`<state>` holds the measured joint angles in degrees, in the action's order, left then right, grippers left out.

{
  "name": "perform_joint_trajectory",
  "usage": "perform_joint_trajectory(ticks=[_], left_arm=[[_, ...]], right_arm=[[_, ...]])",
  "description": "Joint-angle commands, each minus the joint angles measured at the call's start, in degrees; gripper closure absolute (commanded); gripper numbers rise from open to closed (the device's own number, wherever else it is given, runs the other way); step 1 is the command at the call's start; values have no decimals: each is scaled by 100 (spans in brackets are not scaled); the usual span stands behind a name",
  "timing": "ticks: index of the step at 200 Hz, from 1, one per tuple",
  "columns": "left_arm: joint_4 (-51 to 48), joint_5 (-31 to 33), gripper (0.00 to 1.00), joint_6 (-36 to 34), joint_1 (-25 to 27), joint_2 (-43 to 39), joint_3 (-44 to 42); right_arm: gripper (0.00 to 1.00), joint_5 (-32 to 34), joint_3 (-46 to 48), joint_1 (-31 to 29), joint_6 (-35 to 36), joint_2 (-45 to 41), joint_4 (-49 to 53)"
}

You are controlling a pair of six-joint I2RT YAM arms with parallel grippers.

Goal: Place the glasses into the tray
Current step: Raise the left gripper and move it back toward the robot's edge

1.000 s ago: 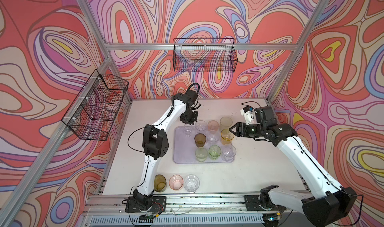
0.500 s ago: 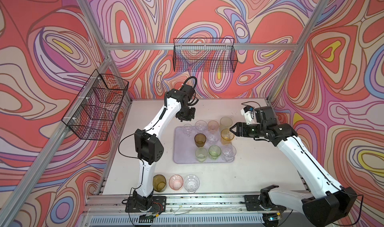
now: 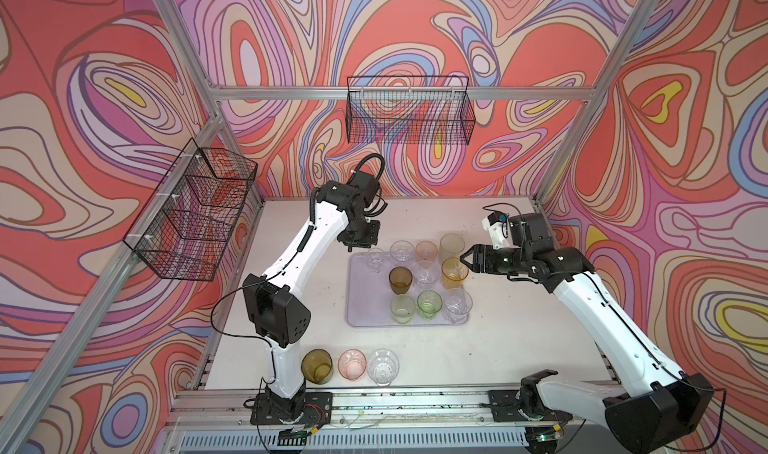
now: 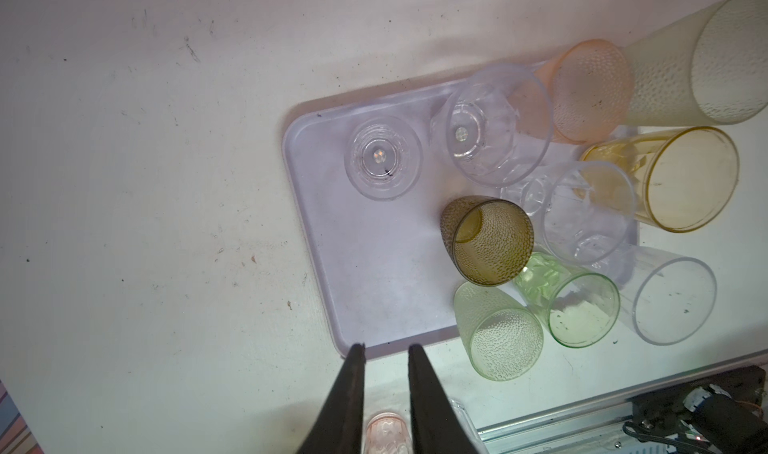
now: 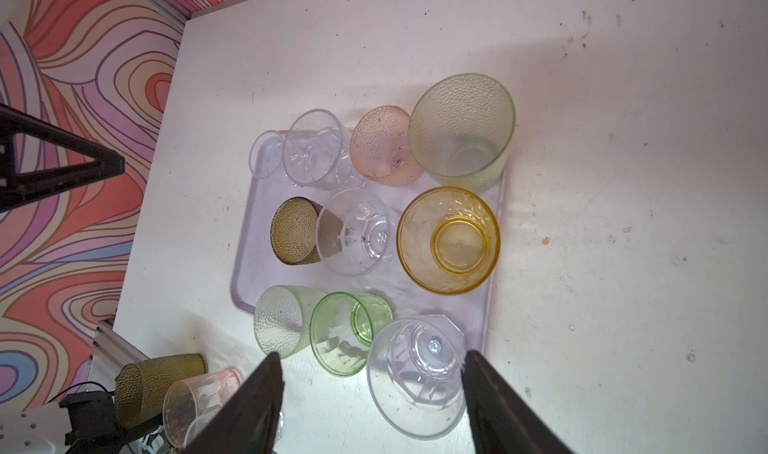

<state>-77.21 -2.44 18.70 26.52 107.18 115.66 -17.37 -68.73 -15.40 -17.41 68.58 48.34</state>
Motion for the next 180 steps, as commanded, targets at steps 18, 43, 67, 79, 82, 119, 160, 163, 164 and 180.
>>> perform_joint_trajectory(ticks=[18,43,67,79,82,119,160,163,164,180], left_arm=[[-339,252,77,134,-33,-564,-605],[-370,318,77,152,-28,-821,-992],[-409,149,77,29,-33,-1001,-1312],[-393,-22,77,-100,-33,-1095,-1503],[-379,-54,77,-129,-33,-1128,-1552],[-345,-54,76,-225,-29,-1504,-2095],[-479,16,76,200,-33,-1859,-2458],[-506,64,76,260,-28,-1884,-2475],[-519,75,76,285,-30,-1893,-2476],[-670,157,76,713,-29,-2029,-2568]], right_arm=[[30,75,117,15,45,-55,-125],[30,34,166,18,36,-51,-173],[30,44,184,19,36,-70,-166],[30,57,189,19,44,-83,-163],[30,58,188,19,44,-81,-160],[30,49,176,18,46,-64,-163],[30,40,158,16,67,-38,-158],[30,34,151,18,64,-37,-158],[30,33,155,19,63,-37,-153],[30,20,141,19,62,-45,-126]])
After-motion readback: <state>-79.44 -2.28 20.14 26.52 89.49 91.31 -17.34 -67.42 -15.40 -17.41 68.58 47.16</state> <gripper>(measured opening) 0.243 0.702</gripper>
